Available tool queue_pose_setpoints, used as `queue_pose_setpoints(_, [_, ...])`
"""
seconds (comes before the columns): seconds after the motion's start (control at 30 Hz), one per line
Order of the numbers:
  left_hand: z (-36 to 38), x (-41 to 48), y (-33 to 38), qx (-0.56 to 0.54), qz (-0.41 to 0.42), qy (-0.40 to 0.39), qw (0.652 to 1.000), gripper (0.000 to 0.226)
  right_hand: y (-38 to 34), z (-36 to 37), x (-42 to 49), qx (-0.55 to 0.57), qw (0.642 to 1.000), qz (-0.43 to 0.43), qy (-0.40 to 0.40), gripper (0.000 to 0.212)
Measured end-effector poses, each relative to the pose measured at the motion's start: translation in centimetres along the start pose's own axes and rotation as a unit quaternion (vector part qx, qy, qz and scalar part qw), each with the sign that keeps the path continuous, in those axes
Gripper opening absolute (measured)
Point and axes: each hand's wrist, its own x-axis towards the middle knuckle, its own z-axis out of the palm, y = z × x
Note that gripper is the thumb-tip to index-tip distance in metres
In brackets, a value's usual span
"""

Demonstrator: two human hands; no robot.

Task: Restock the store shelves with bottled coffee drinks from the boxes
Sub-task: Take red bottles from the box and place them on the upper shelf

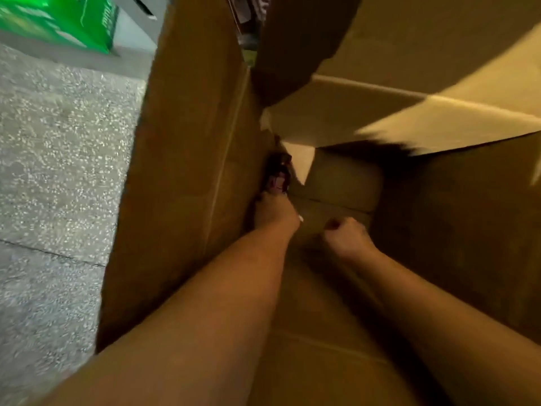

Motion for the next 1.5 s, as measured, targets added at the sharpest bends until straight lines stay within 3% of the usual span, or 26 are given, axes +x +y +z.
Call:
queue_pose_setpoints(0.17, [3.6, 3.4, -0.1, -0.028, -0.033, 0.084, 0.996, 0.055, 1.7, 1.4, 3.1, 0.041, 0.998, 0.029, 0.047, 0.026])
queue_pose_setpoints(0.33, [3.8, 4.3, -0.2, -0.131, -0.06, 0.026, 0.989, 0.08, 1.8, 1.5, 3.7, 0.046, 0.997, 0.016, 0.058, 0.029])
queue_pose_setpoints(0.47, [2.1, 1.0, -0.1, -0.288, -0.069, -0.023, 0.955, 0.085, 1.5, 0.0, 1.6, 0.077, 0.995, 0.031, 0.053, 0.037])
queue_pose_setpoints(0.6, [-1.6, -5.1, 0.3, -0.355, -0.014, -0.07, 0.932, 0.078, -0.3, -1.8, -3.9, 0.139, 0.99, -0.006, -0.005, 0.063])
queue_pose_setpoints(0.7, [-5.0, -9.9, 1.0, -0.353, 0.037, -0.082, 0.931, 0.075, -2.3, -3.8, -9.0, 0.143, 0.988, -0.051, -0.006, 0.073])
queue_pose_setpoints(0.9, [-13.5, -18.7, 1.6, -0.347, 0.126, -0.101, 0.924, 0.075, -5.3, -7.8, -19.5, 0.202, 0.974, -0.106, -0.01, 0.065])
queue_pose_setpoints(1.1, [-21.7, -26.5, 1.2, -0.365, 0.206, -0.044, 0.907, 0.057, -8.7, -10.9, -29.4, 0.244, 0.947, -0.208, 0.017, 0.042])
queue_pose_setpoints(1.2, [-25.4, -30.5, 1.4, -0.384, 0.222, -0.01, 0.896, 0.044, -9.9, -12.7, -34.1, 0.297, 0.925, -0.237, -0.006, 0.049])
queue_pose_setpoints(1.3, [-28.4, -34.9, 1.9, -0.419, 0.251, 0.014, 0.873, 0.036, -10.8, -15.1, -39.1, 0.266, 0.922, -0.281, -0.002, 0.051])
queue_pose_setpoints(1.43, [-32.8, -41.5, 3.0, -0.448, 0.296, 0.049, 0.842, 0.038, -12.2, -18.6, -46.0, 0.256, 0.911, -0.319, 0.049, 0.067])
queue_pose_setpoints(1.5, [-35.1, -44.8, 3.8, -0.447, 0.331, 0.062, 0.829, 0.037, -13.0, -20.3, -49.8, 0.242, 0.903, -0.347, 0.077, 0.062])
